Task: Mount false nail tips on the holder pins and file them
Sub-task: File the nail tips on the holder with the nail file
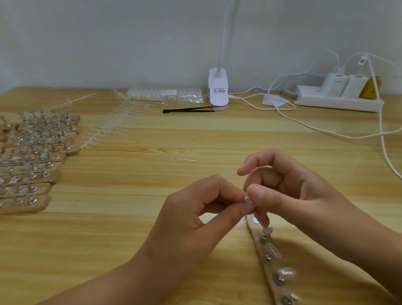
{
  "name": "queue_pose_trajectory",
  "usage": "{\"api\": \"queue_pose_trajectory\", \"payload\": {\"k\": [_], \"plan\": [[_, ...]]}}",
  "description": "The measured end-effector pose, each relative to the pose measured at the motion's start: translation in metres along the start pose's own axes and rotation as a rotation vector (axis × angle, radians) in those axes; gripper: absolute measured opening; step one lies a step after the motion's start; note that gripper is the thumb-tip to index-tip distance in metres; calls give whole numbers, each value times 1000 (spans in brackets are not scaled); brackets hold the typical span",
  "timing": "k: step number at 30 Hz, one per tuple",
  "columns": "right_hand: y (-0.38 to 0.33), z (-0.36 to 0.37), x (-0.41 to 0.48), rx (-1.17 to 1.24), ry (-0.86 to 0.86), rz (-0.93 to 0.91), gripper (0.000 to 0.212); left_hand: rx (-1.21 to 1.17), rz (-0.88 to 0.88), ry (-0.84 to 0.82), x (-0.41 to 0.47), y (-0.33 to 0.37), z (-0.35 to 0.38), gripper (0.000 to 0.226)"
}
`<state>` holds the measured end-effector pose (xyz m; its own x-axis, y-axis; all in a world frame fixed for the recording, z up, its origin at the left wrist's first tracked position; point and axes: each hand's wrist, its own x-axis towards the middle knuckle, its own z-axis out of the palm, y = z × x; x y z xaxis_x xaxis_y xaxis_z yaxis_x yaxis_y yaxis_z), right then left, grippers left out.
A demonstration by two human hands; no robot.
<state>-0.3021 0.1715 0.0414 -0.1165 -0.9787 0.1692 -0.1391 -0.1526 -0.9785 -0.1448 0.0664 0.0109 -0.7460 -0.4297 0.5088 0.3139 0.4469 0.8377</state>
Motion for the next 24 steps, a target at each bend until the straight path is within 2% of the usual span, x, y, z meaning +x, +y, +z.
{"api": "queue_pose_trajectory", "payload": {"k": [4, 8, 12, 14, 17, 24], "plan": [[2, 2, 0, -40, 6, -49, 20, 48, 8, 7, 1, 1, -2, 11], [9, 3, 1, -55, 131, -124, 18, -66, -144, 31, 7, 0, 1, 8], [10, 1, -2, -215, 131, -229, 24, -142, -234, 59, 9, -3, -3, 4], [12, 0, -2, -282, 166, -261, 24, -151, -237, 64, 8, -4, -5, 4], [12, 0, -2, -238, 207, -261, 21, -158, -225, 62, 8, -5, -6, 4], [11, -1, -1, -310, 187, -335, 19, -143, -206, 53, 6, -6, -5, 8]]}}
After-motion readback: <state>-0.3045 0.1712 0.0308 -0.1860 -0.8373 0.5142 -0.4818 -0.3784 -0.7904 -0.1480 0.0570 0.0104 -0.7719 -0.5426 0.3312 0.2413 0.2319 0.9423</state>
